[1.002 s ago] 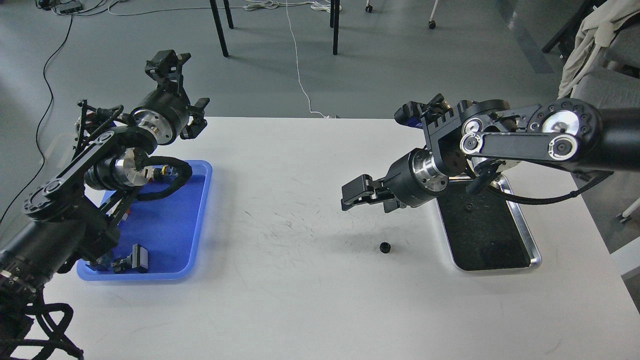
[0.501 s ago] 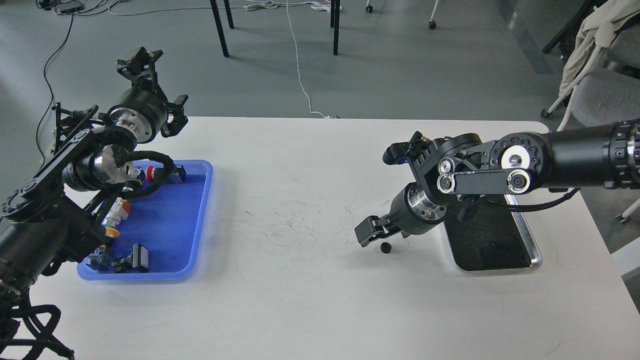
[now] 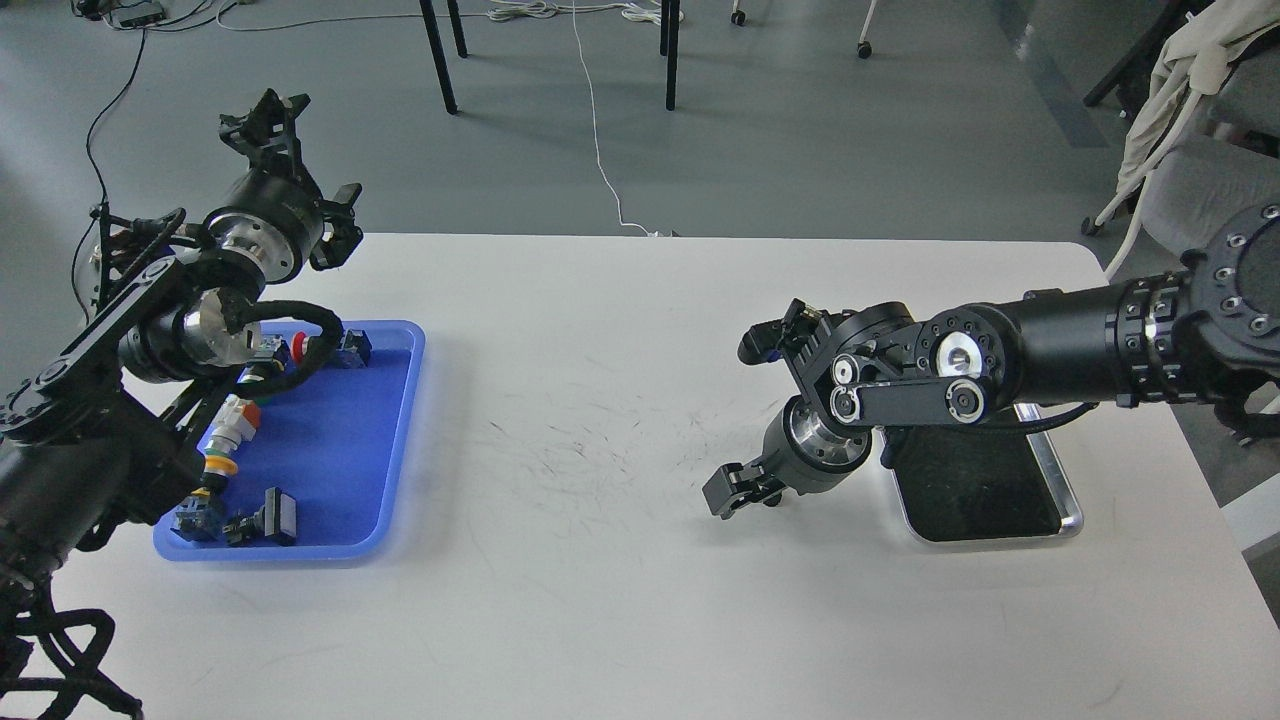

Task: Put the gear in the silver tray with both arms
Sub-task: 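Reach the right gripper down to the second gear on the table, then close the right gripper on the gear and lift it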

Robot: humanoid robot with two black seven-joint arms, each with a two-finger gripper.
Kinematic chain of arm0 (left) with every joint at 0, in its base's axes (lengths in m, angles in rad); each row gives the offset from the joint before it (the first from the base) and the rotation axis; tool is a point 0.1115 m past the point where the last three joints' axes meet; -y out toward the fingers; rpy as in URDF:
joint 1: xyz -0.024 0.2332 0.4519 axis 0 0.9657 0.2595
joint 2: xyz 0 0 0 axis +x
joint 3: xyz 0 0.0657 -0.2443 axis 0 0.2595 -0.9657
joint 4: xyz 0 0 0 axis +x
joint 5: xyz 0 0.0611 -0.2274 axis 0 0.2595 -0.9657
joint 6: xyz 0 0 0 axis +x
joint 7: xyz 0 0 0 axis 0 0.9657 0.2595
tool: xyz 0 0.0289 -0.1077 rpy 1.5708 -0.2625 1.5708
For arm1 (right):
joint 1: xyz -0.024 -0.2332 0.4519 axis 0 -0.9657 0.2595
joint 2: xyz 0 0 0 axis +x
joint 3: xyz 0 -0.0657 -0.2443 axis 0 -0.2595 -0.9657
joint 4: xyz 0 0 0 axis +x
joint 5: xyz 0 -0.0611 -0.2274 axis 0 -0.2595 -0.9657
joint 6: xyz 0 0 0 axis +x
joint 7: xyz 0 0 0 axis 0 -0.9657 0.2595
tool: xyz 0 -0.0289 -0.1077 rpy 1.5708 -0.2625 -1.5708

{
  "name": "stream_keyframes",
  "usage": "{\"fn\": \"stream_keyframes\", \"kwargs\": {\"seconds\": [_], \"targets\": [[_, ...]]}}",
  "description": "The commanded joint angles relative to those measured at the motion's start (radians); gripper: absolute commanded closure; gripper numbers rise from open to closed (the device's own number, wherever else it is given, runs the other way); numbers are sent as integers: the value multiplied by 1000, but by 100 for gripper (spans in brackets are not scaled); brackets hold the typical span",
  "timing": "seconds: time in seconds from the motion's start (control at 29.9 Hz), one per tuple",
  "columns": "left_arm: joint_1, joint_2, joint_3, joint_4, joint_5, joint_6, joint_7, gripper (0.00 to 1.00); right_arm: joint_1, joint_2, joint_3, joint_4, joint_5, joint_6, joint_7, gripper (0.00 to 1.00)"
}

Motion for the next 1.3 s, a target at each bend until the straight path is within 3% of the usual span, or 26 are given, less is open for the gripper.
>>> {"fn": "stream_keyframes", "kwargs": {"seconds": [0.0,0.27,0.43,0.84,1.04,1.14,1.27], "targets": [[0,1,-3,0,0,0,-2,2,-1,17,-19,-8,0,0,-1,18],[-2,1,-5,0,-2,0,-2,2,-14,37,-59,-31,-5,0,1,24],[-2,1,-6,0,-2,0,-2,2,-14,37,-61,-34,-6,0,1,33],[-2,1,-6,0,0,0,-2,2,-11,38,-61,-46,-38,-1,1,71],[-6,4,-5,0,0,2,-2,2,-1,29,-56,-51,-52,-1,7,97],[-11,4,-3,0,0,2,-2,2,22,-5,-40,-48,-46,-1,10,98],[-16,4,-2,0,0,3,0,2,74,-161,57,-43,-43,-3,10,98]]}}
